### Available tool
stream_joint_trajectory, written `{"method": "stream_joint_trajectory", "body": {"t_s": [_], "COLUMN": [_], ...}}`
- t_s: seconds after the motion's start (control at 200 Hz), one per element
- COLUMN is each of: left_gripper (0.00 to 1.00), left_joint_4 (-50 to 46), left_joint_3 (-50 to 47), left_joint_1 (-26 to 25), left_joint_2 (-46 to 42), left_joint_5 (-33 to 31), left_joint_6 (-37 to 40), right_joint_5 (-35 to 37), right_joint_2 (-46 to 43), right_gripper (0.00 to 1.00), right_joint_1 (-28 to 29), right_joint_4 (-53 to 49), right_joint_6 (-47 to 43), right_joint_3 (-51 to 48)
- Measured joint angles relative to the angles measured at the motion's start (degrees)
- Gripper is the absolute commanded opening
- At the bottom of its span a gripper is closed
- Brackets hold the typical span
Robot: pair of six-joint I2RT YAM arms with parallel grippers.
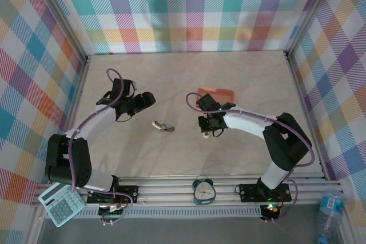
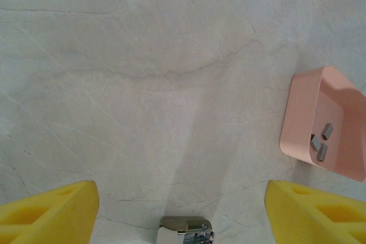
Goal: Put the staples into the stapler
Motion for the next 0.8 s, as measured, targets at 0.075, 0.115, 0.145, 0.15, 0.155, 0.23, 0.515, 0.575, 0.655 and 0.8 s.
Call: {"method": "stream_joint_trajectory", "body": {"t_s": [0.075, 0.115, 0.145, 0.15, 0.155, 0.23, 0.515, 0.575, 0.655, 0.8], "left_gripper": [0.76, 0.76, 0.76, 0.76, 0.76, 0.76, 0.76, 0.76, 0.76, 0.76], "left_joint_4": [0.0, 0.0, 0.0, 0.0, 0.0, 0.0, 0.0, 0.02, -0.02, 0.0], "left_joint_3": [0.0, 0.0, 0.0, 0.0, 0.0, 0.0, -0.02, -0.17, -0.33, -0.33], "left_joint_1": [0.0, 0.0, 0.0, 0.0, 0.0, 0.0, 0.0, 0.0, 0.0, 0.0], "left_joint_2": [0.0, 0.0, 0.0, 0.0, 0.0, 0.0, 0.0, 0.0, 0.0, 0.0], "left_joint_5": [0.02, 0.02, 0.0, 0.0, 0.0, 0.0, 0.04, 0.24, 0.48, 0.7], "left_joint_6": [-0.02, -0.02, 0.0, -0.02, -0.02, 0.0, 0.0, 0.0, -0.02, -0.02], "right_joint_5": [-0.2, -0.35, -0.35, -0.35, -0.35, -0.37, -1.64, -1.88, -1.86, -1.79], "right_joint_2": [0.24, 0.24, 0.24, 0.24, 0.24, 0.24, 0.22, 0.22, 0.09, -0.5], "right_gripper": [0.14, 0.13, 0.13, 0.13, 0.13, 0.12, 0.11, 0.12, 0.15, 0.18], "right_joint_1": [0.02, 0.0, 0.0, 0.0, 0.0, 0.02, 0.0, 0.0, 0.0, 0.0], "right_joint_4": [-0.04, -0.24, -0.37, -0.37, -0.39, -0.74, -2.62, -3.04, -3.56, -4.31], "right_joint_6": [-0.02, -0.02, -0.02, 0.0, -0.02, -0.02, 0.0, -0.02, -0.07, -0.63], "right_joint_3": [0.04, 0.04, 0.04, 0.04, 0.04, 0.04, 0.04, 0.04, 0.07, 1.4]}}
